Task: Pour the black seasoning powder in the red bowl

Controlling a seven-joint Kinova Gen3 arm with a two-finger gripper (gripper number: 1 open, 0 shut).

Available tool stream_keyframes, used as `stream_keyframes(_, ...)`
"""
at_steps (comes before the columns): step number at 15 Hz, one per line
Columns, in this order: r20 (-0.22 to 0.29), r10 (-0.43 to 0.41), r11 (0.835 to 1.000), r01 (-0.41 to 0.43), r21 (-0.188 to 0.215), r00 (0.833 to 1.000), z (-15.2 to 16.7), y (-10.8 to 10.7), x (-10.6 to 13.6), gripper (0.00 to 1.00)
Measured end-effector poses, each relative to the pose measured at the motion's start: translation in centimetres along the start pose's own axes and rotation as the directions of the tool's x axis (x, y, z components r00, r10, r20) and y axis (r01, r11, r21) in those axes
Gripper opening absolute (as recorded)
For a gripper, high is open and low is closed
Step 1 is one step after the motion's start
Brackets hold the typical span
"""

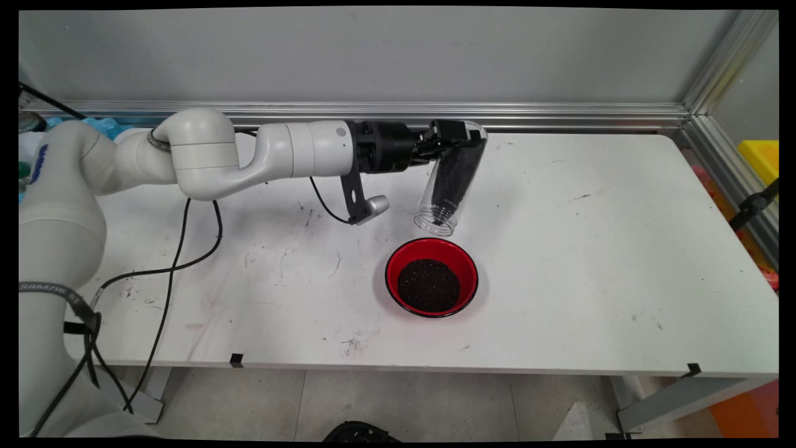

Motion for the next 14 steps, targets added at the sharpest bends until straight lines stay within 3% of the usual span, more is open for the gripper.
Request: stream_keyframes(14, -0.067, 0.174, 0.981, -0.167, 0.098, 0.983, 0.04, 0.9, 1.01, 0.0)
